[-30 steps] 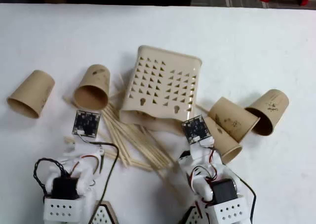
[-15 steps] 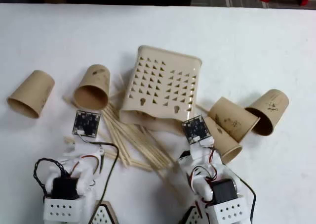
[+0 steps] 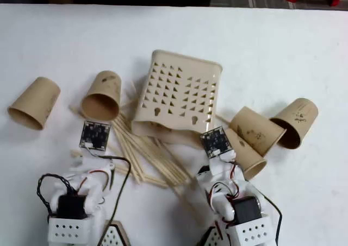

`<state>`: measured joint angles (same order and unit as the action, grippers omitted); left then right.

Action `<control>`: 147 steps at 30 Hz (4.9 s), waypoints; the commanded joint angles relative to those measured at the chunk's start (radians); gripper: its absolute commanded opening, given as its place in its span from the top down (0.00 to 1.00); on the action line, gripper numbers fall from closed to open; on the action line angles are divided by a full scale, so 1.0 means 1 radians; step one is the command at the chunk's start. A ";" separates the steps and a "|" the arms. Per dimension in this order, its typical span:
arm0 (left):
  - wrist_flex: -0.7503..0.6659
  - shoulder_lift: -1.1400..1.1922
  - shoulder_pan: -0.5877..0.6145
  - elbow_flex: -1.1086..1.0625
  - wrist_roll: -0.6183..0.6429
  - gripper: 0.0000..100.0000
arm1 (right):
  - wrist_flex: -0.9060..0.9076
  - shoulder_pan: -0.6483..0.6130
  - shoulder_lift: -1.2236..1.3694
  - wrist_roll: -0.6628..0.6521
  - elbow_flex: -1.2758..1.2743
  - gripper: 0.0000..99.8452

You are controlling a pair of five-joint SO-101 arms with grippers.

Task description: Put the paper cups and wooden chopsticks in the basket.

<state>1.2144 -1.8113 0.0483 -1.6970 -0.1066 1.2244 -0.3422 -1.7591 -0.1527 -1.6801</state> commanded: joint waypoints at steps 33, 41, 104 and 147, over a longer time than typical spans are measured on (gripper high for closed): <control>-0.173 -0.010 0.005 0.032 -0.192 0.98 | -0.371 -0.039 0.518 -0.540 0.420 0.69; -0.173 -0.010 0.005 0.021 -0.193 0.98 | -0.739 -0.012 0.831 -0.540 0.420 0.70; -0.175 -0.010 0.005 0.006 -0.193 0.98 | -0.117 0.150 1.472 -0.511 1.740 0.82; -0.175 -0.010 0.004 0.005 -0.193 0.98 | 0.232 -0.154 2.247 -0.437 2.507 0.98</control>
<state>1.0610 -1.8113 0.0483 -1.6970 -0.2938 1.3717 -0.4588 0.5056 -0.5439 0.7488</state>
